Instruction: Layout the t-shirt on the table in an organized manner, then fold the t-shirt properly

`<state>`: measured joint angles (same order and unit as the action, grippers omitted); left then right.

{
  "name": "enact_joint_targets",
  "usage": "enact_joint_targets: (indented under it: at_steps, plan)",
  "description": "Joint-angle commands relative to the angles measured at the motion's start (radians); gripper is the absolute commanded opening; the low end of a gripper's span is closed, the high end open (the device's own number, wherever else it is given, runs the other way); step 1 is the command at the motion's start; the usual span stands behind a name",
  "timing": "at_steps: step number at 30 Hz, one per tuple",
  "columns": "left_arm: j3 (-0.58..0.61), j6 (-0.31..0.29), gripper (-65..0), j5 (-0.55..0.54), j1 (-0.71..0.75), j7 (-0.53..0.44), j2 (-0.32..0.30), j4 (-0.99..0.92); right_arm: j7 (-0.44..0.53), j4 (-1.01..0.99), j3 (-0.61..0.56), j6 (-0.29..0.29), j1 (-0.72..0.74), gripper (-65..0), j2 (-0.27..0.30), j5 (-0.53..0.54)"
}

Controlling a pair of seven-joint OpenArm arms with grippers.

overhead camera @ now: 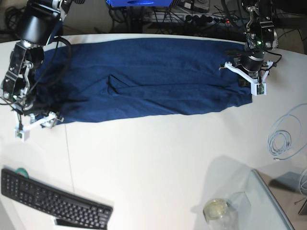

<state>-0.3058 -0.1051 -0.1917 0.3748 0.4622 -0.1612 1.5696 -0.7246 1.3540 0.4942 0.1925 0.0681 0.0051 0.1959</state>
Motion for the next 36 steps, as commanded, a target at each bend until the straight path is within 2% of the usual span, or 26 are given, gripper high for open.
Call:
enact_joint_targets:
  at_steps: [1,4,11,12,16,17,19,27,36]
  plan:
    - [0.003,0.005,-65.0,-0.002,0.002,-0.013,-0.01,0.021,0.02,-0.003,-0.002,0.005,0.034,-25.2,0.005,0.015]
    - [0.003,0.005,-65.0,-0.004,0.014,-0.016,-0.008,0.022,0.036,-0.055,-0.004,0.005,0.052,-30.8,0.025,0.015]
    - [0.004,0.005,-65.0,0.004,0.014,-0.015,-0.01,0.002,0.082,-0.16,-0.009,0.005,0.069,-52.4,0.032,0.015]
    - [0.004,0.005,-65.0,0.004,0.013,-0.015,-0.01,-0.002,0.082,-0.175,-0.007,0.005,0.071,-54.2,0.032,0.015]
    - [0.004,0.005,-65.0,0.004,0.01,-0.015,-0.01,-0.008,0.082,-0.179,-0.006,0.005,0.071,-52.5,0.034,0.015]
    - [0.004,0.005,-65.0,0.004,0.01,-0.015,-0.01,-0.008,0.082,-0.179,-0.004,0.005,0.071,-54.2,0.034,0.015]
    - [0.004,0.005,-65.0,0.004,0.01,-0.013,-0.01,-0.008,0.082,-0.178,-0.002,0.005,0.069,-64.4,0.034,0.015]
    - [0.001,0.005,-65.0,0.004,0.008,-0.012,-0.01,-0.008,0.067,-0.055,-0.001,0.005,0.026,-64.5,0.042,0.015]
    - [-0.002,0.005,-65.0,0.004,0.005,-0.012,-0.011,-0.008,-0.048,0.066,0.001,0.003,-0.014,-64.4,0.042,0.017]
